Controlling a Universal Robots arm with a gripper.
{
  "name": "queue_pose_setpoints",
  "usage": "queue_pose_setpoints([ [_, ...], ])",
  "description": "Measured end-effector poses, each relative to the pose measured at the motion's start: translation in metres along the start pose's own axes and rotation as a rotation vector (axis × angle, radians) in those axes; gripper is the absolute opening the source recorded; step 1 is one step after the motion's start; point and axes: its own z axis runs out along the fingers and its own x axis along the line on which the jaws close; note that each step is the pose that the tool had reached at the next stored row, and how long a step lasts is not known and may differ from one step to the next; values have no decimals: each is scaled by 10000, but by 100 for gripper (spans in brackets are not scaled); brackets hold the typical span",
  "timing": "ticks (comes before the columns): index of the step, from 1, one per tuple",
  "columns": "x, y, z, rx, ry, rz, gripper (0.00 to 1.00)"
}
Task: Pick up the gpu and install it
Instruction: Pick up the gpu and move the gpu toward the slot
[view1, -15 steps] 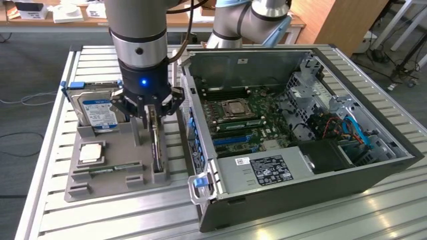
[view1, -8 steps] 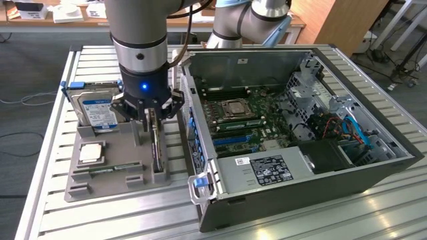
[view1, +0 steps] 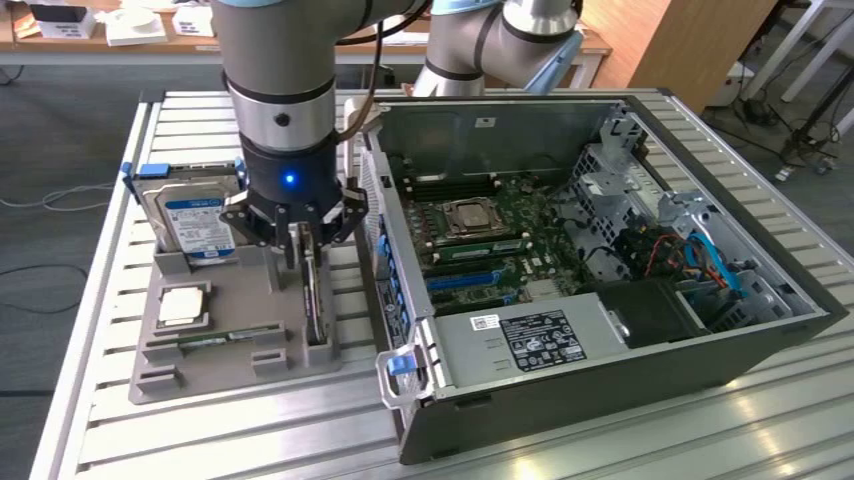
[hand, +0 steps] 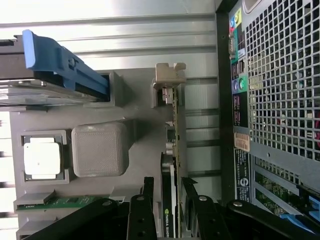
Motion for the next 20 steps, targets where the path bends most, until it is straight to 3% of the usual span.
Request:
queue_pose_setpoints([
  [7, -31, -14, 7, 7, 30, 2, 36],
  [20, -32, -23, 178, 7, 29, -22, 36],
])
